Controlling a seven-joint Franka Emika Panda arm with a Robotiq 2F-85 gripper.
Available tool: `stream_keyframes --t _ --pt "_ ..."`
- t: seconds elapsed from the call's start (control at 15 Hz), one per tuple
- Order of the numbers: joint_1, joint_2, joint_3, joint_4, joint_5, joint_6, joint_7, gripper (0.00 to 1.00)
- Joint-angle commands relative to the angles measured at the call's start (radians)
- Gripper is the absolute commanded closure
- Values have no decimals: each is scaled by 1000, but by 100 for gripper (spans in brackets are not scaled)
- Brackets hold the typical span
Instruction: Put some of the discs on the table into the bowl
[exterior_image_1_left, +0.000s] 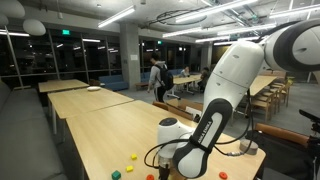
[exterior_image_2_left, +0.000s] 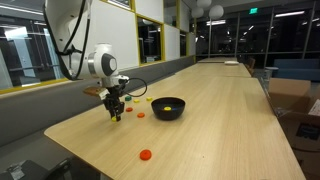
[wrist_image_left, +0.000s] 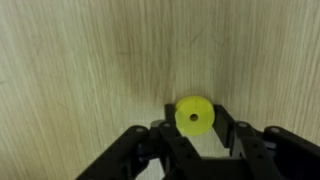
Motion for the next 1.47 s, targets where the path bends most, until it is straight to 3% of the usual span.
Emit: stream_keyframes --t 0.0,0.53,0.87,1.27,1.33,1.4 --pt "18 -23 -15 -1 11 -16 -14 76" --pt "25 -204 -138 -47 -82 -9 37 76" --pt "-67 -281 -208 -80 -143 3 65 76" --pt "-197 -261 -214 -87 -115 3 46 74" --pt "-209 -257 -210 -86 -109 1 44 61" --pt "-217 -250 -207 -80 -102 -3 42 33"
